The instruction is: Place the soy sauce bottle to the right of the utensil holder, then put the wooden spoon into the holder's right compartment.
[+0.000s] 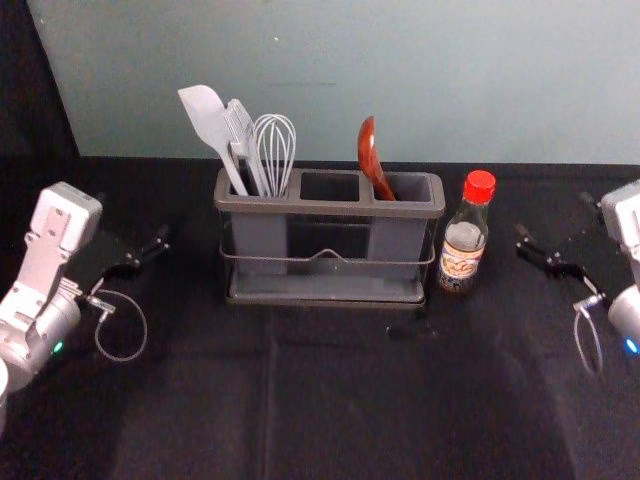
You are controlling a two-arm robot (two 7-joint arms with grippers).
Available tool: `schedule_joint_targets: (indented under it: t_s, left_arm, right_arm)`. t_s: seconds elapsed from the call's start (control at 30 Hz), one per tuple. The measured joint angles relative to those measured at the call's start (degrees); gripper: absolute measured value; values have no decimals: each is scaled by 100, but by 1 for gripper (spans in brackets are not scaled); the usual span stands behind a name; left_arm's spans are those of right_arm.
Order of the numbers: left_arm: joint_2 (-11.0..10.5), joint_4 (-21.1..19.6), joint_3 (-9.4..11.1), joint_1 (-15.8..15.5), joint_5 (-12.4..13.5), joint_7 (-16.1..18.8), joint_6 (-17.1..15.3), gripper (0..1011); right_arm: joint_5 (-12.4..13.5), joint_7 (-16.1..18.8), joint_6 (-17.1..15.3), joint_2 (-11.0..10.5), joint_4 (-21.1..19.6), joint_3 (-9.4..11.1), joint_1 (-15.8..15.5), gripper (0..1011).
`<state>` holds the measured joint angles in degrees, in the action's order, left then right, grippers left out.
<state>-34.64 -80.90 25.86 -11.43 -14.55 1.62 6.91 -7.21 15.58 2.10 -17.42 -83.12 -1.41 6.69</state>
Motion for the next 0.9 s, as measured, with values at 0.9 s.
schedule_joint_targets:
  t_s: [0.9]
  left_arm:
    - [0,0,0,0,0,0,0,1005]
  right_arm:
    - [417,-59,80,-69,153,-254,293,1004]
